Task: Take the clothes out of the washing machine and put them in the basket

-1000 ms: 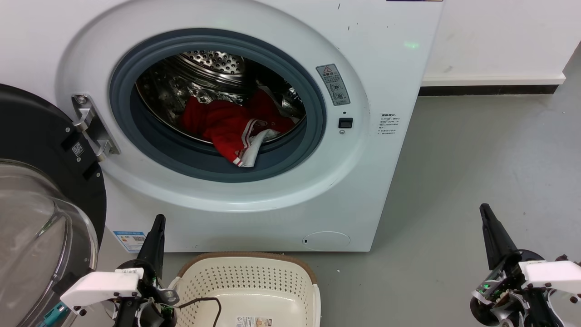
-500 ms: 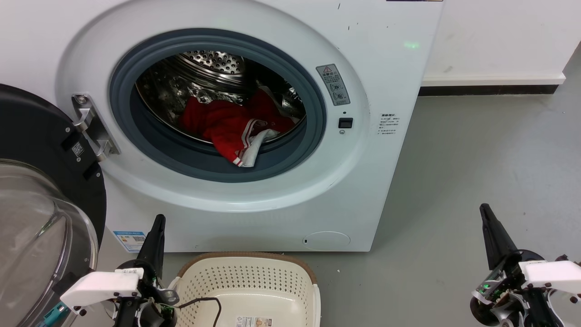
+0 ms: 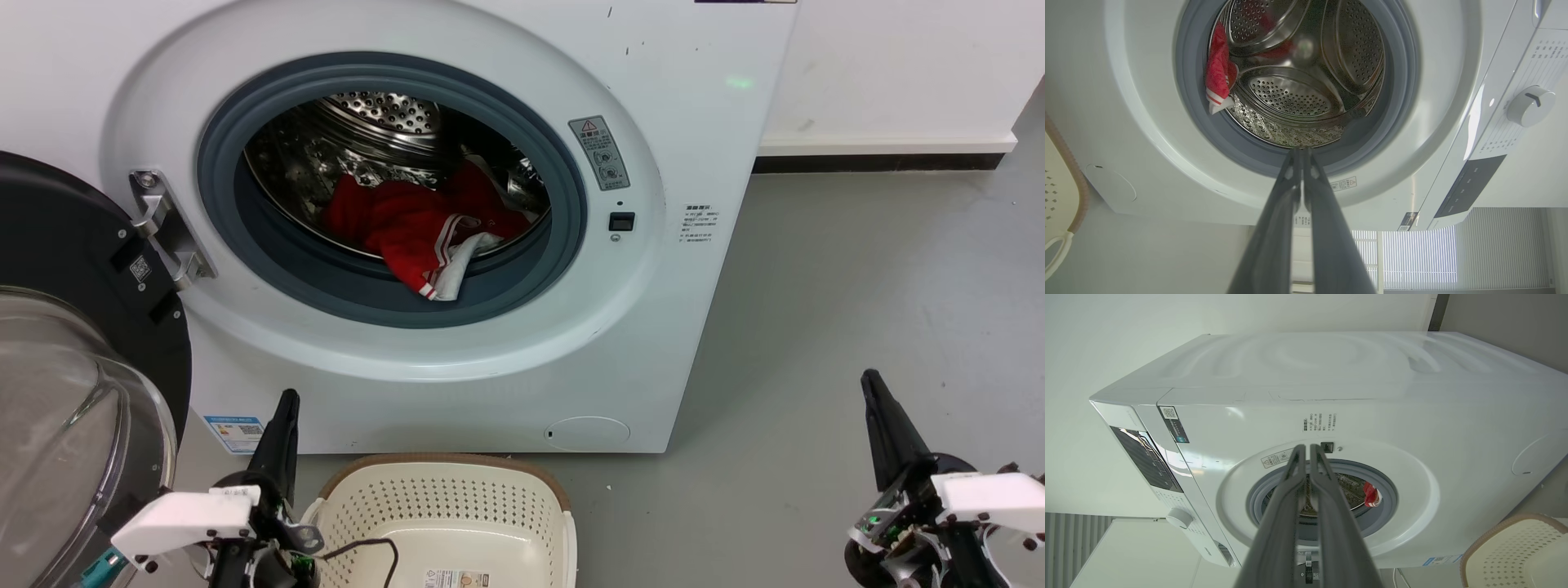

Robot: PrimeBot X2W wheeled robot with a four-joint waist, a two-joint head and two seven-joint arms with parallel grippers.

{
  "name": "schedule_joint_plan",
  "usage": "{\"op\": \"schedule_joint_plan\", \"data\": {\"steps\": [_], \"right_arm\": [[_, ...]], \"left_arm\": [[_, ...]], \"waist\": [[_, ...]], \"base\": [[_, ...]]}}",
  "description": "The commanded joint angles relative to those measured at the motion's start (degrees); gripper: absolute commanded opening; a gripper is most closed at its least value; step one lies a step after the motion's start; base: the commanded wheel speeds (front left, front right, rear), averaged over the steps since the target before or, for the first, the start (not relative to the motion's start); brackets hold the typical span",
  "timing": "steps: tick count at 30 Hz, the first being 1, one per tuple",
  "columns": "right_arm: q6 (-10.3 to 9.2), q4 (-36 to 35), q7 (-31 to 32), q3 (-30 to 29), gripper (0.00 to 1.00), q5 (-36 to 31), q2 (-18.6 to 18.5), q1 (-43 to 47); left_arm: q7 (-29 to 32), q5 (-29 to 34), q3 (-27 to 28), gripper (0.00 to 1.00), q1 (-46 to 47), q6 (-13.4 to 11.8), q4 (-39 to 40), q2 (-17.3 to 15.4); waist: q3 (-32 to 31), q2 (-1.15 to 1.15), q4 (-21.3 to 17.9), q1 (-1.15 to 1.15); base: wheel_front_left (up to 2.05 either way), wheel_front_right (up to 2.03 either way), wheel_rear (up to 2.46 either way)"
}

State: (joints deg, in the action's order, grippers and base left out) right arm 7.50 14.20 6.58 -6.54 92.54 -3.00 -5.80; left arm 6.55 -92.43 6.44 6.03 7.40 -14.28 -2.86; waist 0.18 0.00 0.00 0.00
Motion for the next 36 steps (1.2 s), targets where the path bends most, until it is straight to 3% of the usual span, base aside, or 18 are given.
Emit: {"op": "schedule_joint_plan", "data": {"steps": [1,7,12,36], "right_arm": [[0.00,0.11,-0.05,0.01,1.00,-0.01,0.00,0.06],[-0.01,0.75,-1.29,0.25,1.00,-0.85,0.04,1.31],[-0.01,0.05,-2.73,0.01,1.00,-4.69,0.04,1.79],[-0.01,-8.69,-8.61,2.36,1.00,-37.38,0.06,5.18]], "left_arm": [[-0.05,0.01,-0.02,1.00,-0.03,0.00,-0.11,0.01],[-1.30,0.98,-0.46,1.00,-1.22,-0.06,-0.11,0.11],[-2.74,5.39,-0.08,1.00,-1.50,-0.16,0.84,0.10],[-8.59,35.01,-4.90,1.00,-3.48,-5.31,7.03,0.04]], "waist": [[0.00,0.00,0.00,0.00],[0.03,0.00,0.03,0.00],[0.06,0.00,0.04,0.00],[0.28,0.00,0.05,0.00]], "base": [[0.00,0.00,0.00],[0.00,0.00,0.00],[0.00,0.00,0.00],[0.00,0.00,0.00]]}}
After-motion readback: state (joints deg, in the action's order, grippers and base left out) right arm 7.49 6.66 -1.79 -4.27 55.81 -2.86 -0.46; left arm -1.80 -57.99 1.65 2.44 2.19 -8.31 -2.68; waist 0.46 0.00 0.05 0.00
